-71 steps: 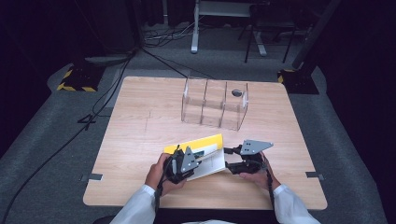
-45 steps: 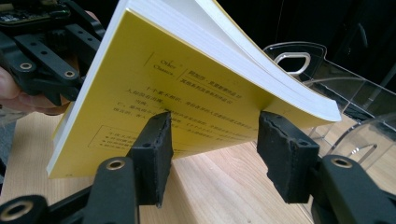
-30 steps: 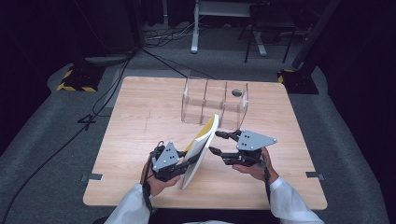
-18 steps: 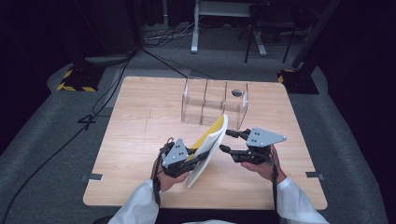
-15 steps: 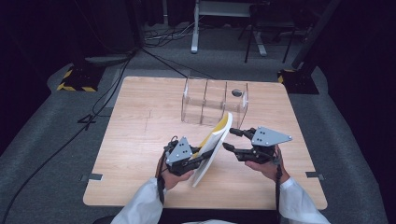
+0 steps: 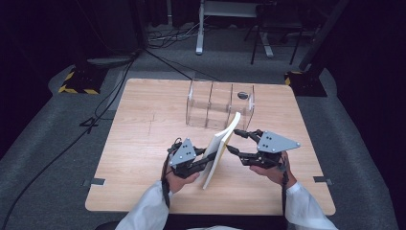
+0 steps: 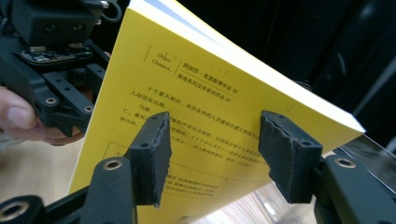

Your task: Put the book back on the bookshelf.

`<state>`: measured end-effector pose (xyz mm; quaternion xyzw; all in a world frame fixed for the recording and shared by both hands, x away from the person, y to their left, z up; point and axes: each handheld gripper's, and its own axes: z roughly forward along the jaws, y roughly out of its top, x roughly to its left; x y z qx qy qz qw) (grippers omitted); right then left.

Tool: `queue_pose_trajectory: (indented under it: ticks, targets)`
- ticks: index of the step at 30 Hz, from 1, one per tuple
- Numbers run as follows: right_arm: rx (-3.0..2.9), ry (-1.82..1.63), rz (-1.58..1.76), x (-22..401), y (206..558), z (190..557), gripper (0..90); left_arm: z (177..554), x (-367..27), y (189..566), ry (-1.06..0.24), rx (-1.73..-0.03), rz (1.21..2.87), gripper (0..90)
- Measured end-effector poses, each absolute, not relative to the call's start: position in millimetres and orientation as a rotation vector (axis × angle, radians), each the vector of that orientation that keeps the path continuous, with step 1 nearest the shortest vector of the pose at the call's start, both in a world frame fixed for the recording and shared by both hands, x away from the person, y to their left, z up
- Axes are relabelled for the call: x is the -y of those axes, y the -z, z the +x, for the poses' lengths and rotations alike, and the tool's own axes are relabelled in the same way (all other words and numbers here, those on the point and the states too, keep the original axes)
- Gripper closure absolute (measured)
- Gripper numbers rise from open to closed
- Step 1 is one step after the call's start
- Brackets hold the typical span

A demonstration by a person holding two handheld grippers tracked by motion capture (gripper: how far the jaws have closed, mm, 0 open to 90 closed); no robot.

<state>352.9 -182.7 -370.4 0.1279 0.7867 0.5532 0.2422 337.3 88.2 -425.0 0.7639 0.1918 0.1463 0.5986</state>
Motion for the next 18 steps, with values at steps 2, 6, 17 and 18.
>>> queue_pose_trajectory:
  ticks: [2, 6, 17, 18]
  targets:
    - [-2.159, -1.512, 0.317, 173, 370, 351, 44.7, 332, -96, 426, -0.349, -0.450, 1.791, 76.3]
    - [-2.198, -1.510, 0.255, 152, 375, 347, 44.6, 323, -113, 431, -0.366, -0.458, 1.836, 74.7]
    - [-2.245, -1.483, 0.239, 134, 388, 345, 44.0, 315, -135, 437, -0.313, -0.440, 1.930, 53.5]
    - [-2.244, -1.485, 0.239, 135, 388, 346, 44.0, 316, -135, 437, -0.296, -0.441, 1.936, 50.1]
